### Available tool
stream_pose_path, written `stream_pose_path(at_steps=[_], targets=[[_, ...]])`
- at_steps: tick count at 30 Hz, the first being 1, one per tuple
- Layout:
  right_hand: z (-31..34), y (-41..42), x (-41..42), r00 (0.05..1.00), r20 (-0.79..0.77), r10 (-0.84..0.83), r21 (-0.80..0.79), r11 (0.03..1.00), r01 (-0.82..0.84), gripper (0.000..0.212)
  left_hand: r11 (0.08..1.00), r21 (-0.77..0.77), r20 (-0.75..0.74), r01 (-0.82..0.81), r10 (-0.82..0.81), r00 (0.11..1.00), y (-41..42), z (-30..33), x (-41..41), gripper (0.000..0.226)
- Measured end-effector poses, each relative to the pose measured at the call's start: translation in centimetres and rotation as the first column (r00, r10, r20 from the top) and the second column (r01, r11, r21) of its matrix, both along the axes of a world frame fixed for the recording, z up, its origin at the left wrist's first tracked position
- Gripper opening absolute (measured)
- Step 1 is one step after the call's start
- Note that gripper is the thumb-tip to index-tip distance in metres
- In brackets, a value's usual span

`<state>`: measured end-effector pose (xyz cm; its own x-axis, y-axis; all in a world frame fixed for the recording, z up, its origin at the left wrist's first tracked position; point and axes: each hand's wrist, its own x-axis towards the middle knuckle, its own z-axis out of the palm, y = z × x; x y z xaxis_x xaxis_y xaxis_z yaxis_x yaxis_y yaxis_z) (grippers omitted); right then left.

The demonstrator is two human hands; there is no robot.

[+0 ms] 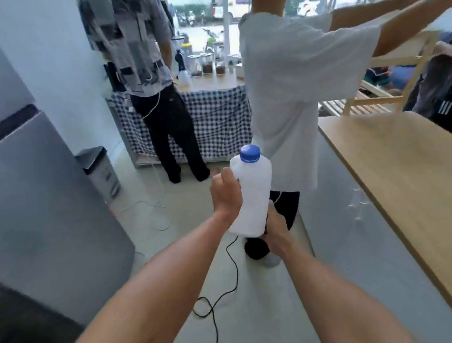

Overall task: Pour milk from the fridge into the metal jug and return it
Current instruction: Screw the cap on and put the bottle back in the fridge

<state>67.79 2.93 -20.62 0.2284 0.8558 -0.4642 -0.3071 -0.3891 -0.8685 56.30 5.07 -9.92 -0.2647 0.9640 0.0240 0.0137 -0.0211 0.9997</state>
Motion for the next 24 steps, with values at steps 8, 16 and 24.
stream_pose_path(at_steps=[8,16,24], targets=[[0.5,4.5,-15.3,0.934,0.013,0.358,-0.018,0.934,-0.358,0.044,0.945,0.004,-0.039,-0.327,0.327,0.944,0.6,0.6,-15.5,0.040],[0.9,7.9,-29.1,0.776,0.029,0.630,-0.037,0.777,-0.629,0.043,0.778,0.017,-0.085,-0.628,0.627,0.774,0.7,0.1,-27.9,0.044],[1.6,10.8,-40.0,0.522,0.087,0.849,-0.058,0.527,-0.848,0.049,0.548,0.021,-0.100,-0.836,0.833,0.544,0.3,0.1,-36.4,0.038]])
